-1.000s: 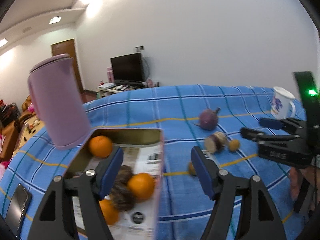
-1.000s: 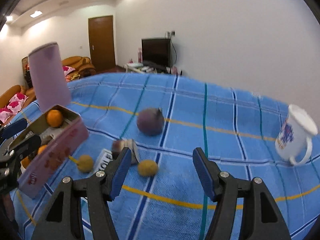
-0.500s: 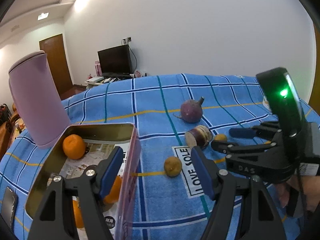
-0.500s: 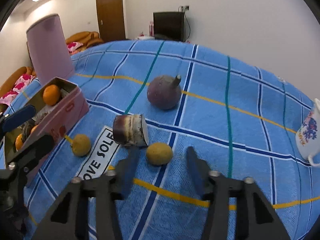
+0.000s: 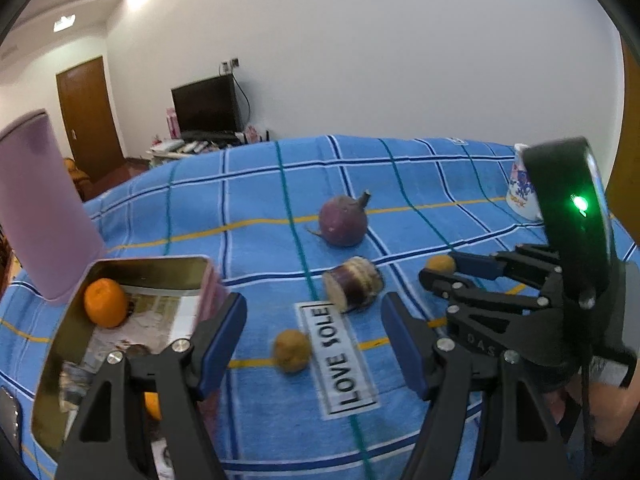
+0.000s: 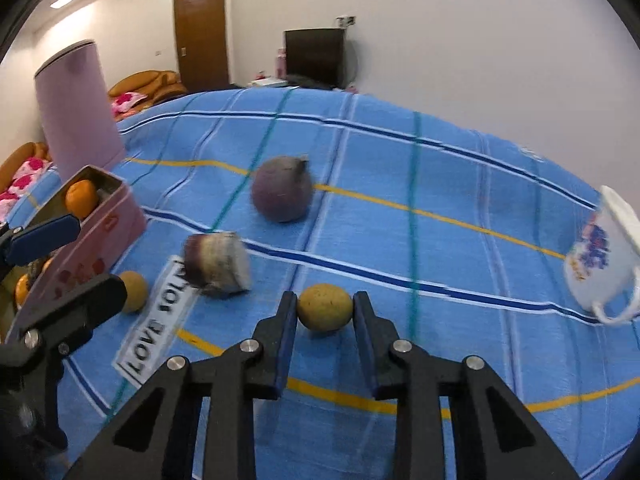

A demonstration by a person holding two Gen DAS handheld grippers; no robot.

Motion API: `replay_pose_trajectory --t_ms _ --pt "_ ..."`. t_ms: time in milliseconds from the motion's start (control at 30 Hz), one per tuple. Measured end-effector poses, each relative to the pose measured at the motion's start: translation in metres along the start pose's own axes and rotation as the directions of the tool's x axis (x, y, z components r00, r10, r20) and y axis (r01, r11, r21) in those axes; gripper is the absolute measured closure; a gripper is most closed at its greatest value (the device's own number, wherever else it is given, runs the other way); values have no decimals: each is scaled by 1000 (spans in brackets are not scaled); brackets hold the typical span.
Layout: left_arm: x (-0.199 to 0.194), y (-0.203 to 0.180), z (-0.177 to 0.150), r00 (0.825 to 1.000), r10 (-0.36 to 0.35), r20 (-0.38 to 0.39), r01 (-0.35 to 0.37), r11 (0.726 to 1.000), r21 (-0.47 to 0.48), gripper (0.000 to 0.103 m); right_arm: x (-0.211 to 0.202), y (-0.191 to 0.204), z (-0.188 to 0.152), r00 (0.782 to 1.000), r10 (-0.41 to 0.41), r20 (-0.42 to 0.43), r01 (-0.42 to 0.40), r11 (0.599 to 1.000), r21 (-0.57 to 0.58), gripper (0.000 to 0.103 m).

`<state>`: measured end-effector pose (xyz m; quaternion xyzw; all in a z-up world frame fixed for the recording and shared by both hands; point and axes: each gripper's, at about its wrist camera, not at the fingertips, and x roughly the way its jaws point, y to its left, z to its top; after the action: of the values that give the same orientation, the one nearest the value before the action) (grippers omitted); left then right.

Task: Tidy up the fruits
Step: 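Grasp the small yellow fruit with the right tool while the left tool grasps the snack roll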

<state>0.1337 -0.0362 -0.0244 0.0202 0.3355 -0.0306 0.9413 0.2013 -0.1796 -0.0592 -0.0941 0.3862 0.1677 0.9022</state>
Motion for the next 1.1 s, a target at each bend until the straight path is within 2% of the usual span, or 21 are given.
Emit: replay_pose_trajectory --t_ms 200,300,400,500,533,800,1100 --pt "26 -19 8 999 -9 -50 9 1000 -13 31 -17 -24 -10 999 -38 33 36 997 63 73" --pt "44 -22 11 997 -4 -83 1 999 -39 40 -24 -34 -13 997 -60 47 56 995 86 73" --pt "61 -22 14 993 -12 -115 4 998 -67 41 -26 -38 -14 997 -52 58 46 993 105 73" --pt "71 -24 16 991 -21 -133 11 997 -74 53 -26 -35 -14 997 -53 64 47 995 93 73" --pt "73 -23 16 991 -25 -135 14 997 -79 54 -26 -34 -14 996 -52 68 46 995 87 73" --pt "63 -24 10 993 -50 -106 42 996 -77 56 -38 -35 -17 992 -41 119 31 996 89 73" --pt "34 -31 3 999 -48 -14 48 998 -40 56 -47 -32 -18 985 -31 172 17 997 82 73"
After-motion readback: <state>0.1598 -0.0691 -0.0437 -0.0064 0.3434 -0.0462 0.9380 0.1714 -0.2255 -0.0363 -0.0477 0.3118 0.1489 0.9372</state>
